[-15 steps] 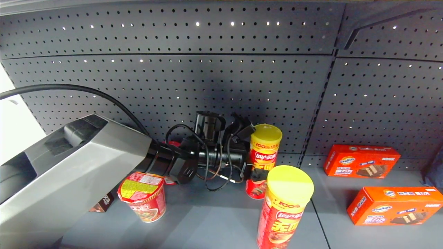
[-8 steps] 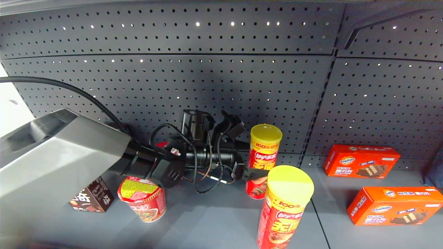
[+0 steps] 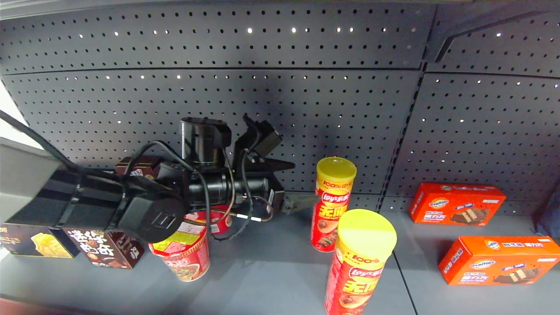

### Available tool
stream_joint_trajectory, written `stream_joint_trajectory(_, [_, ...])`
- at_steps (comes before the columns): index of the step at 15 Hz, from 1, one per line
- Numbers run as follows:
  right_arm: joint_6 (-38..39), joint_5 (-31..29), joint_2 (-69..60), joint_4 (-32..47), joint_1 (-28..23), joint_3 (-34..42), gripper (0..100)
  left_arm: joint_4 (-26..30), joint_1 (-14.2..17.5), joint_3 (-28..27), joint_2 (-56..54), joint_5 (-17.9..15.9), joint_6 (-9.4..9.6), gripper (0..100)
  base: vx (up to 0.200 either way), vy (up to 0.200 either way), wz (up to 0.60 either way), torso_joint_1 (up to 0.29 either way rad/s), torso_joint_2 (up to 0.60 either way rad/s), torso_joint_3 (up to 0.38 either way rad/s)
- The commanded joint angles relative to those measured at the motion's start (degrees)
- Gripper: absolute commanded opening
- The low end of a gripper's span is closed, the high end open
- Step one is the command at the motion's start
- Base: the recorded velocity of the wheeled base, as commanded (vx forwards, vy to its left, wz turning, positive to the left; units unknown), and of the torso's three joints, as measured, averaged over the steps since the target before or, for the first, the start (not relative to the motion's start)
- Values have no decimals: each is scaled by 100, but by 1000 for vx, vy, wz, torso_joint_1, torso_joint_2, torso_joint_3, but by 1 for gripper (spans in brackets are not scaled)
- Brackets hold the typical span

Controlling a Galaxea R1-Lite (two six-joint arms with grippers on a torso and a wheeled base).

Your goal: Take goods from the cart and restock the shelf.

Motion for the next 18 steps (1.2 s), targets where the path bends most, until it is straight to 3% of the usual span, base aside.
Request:
stream_joint_trajectory(1, [-24,30,266,11,-182,-36,100,-12,10,647,-913,646,-7,100,0,0,0,0,0,0])
stream_joint_trajectory(6, [-68,312,3228,-77,-50,-2242,100,50,10,1710,-2372,1876,-201,100,0,0,0,0,0,0])
stream_joint_trajectory(7, [-59,294,3430,-77,-50,-2365,100,41,10,1781,-2434,1929,-209,100,0,0,0,0,0,0])
stream_joint_trajectory(8, [-42,268,4107,-77,2,-2620,100,32,10,2378,-2917,2175,-280,100,0,0,0,0,0,0])
stream_joint_trajectory(12, [152,48,5408,-341,899,-2294,100,32,45,3486,-3946,2280,-324,100,0,0,0,0,0,0])
stream_joint_trajectory(14, [195,4,6023,-921,1136,-2004,100,41,195,3609,-4042,2447,-324,100,0,0,0,0,0,0])
stream_joint_trajectory(16, [169,-154,6409,-991,1268,-2119,100,50,212,3679,-4051,2447,-324,100,0,0,0,0,0,0])
stream_joint_trajectory(18, [160,-893,6585,-1009,1593,-2259,100,41,221,3662,-4042,2447,-306,100,0,0,0,0,0,0])
